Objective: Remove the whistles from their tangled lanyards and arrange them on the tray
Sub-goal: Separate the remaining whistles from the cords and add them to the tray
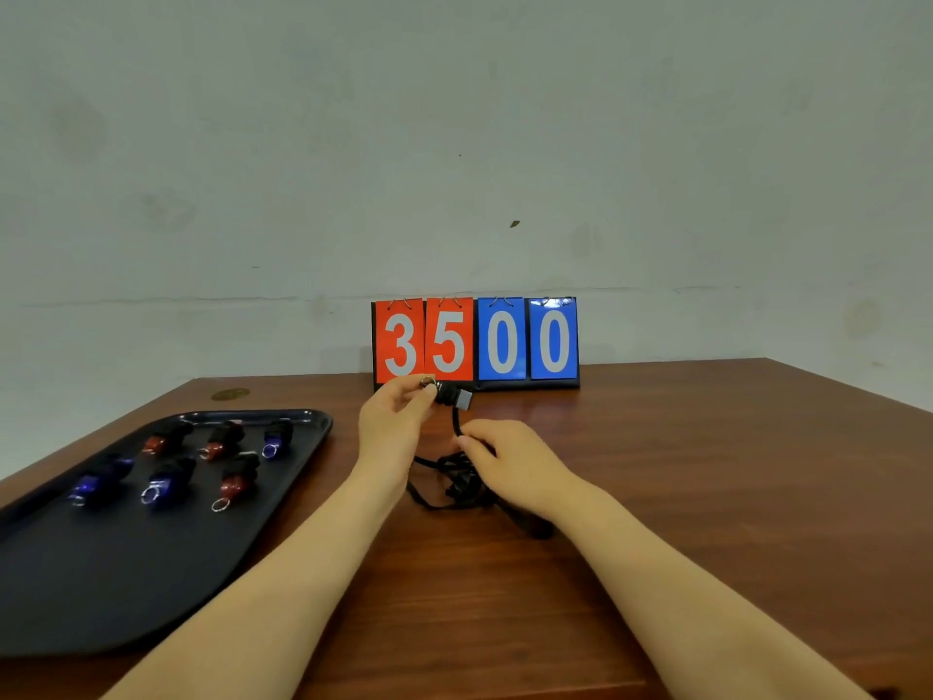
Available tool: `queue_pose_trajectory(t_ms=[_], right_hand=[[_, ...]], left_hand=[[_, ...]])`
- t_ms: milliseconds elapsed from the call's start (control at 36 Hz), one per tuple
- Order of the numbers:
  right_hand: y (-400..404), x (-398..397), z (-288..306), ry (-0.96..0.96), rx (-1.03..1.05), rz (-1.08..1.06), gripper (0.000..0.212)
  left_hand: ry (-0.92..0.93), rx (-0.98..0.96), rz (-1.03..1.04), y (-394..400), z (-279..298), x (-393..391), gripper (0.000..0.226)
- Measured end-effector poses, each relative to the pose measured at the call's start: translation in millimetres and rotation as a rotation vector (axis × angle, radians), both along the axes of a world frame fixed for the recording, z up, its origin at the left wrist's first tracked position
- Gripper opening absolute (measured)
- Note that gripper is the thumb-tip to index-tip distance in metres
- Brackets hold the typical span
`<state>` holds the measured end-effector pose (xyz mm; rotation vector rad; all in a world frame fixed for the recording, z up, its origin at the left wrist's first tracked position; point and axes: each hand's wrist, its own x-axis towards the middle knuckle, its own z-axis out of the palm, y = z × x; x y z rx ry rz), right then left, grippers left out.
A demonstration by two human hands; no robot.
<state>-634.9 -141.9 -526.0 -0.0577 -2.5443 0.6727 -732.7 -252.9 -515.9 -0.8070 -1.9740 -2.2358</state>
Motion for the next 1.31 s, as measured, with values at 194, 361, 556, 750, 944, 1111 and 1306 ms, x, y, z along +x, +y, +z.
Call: queue_pose_trajectory(t_ms=[194,361,556,750,944,1111,1306], right_hand=[[-1,1,1,0.027,-0.016,0.049,0.019],[5,2,5,0.184,-0.232,-0.041,0.022],[15,4,10,0.263,-0.482,-0.145,0.026],[10,6,8,0.219,-0.372,-0.118,0.024],[8,5,5,0.200,-0.319,-0.108,0.024],[19,6,13,0.220,-0.851,-0.087,0.024],[22,4,14,0.096,-1.147,0.161,0.016]], left_hand=[[0.352,-0.337,0.140,2,-3,-3,0.015],[0.337,-0.375,0.106,1,-1,-2,0.016],[0.071,-0.223,-0.075,-1,1,1,0.018],[0.044,-0.260,-0.098,0,-3,0,0.018],[0.065,-0.377,-0.126,-2,1,3,0.016],[-0.258,-0.044,-0.483,-3,6,11,0.022],[-0.501,0.254,-0.700,-6,13,17,0.020]])
